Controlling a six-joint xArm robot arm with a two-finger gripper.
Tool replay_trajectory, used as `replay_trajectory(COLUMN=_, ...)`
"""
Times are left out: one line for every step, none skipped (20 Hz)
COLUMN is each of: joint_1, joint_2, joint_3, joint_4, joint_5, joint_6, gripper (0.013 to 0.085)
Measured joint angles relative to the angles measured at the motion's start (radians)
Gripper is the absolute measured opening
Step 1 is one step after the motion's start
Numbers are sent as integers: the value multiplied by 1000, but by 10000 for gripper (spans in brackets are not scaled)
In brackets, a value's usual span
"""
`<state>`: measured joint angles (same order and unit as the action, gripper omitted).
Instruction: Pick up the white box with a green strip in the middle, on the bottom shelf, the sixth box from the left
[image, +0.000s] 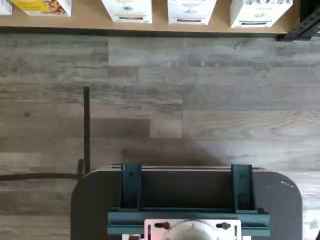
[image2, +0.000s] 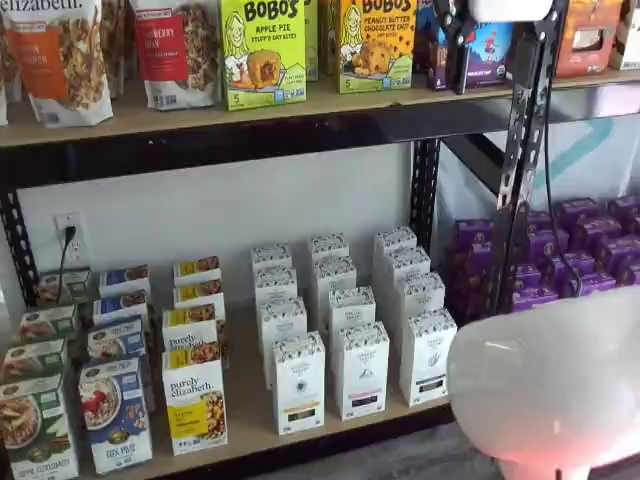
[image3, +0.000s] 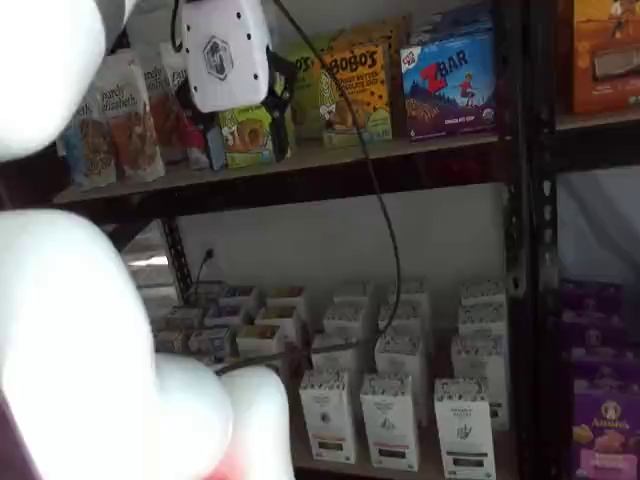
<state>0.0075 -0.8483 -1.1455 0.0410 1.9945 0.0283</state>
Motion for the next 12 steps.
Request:
replay_trajectory(joint_1=4, joint_2=0, joint_3=0, joint_4=-5, joint_5=0, joint_6=2, gripper=850)
replay_trajectory(joint_1=22, joint_2=0, joint_3=0, joint_4=-24, joint_5=0, joint_6=11, gripper=850)
replay_trajectory(joint_1=28, joint_2=0, joint_3=0, joint_4=-32, joint_5=0, joint_6=14, gripper=850)
replay_trajectory(joint_1=28, joint_2=0, joint_3=1, joint_4=-33, joint_5=-1, joint_6=13, gripper=850)
replay_trajectory(joint_1=25, joint_2=0, joint_3=3, joint_4=-33, joint_5=-2, joint_6=11, gripper=850)
replay_trajectory(joint_1=18, joint_2=0, joint_3=7, joint_4=-29, joint_5=-2, joint_6=7, gripper=850)
replay_trajectory(joint_1=13, joint_2=-1, joint_3=13, joint_4=-27, joint_5=-4, joint_6=3, gripper=850)
replay_trajectory(joint_1=8, joint_2=-4, joint_3=22, joint_4=-25, joint_5=-10, joint_6=-2, gripper=850)
replay_trajectory(joint_1=4, joint_2=-9, joint_3=35, joint_4=-27, joint_5=-20, joint_6=-6, gripper=850)
replay_trajectory(joint_1=0, joint_2=-16, joint_3=54, joint_4=-30, joint_5=-36, joint_6=-11, gripper=850)
replay_trajectory(joint_1=-8, joint_2=-29, joint_3=82, joint_4=-33, joint_5=-65, joint_6=-20, gripper=850)
replay_trajectory(joint_1=-22, joint_2=-39, joint_3=109, joint_4=-30, joint_5=-92, joint_6=-32, gripper=850)
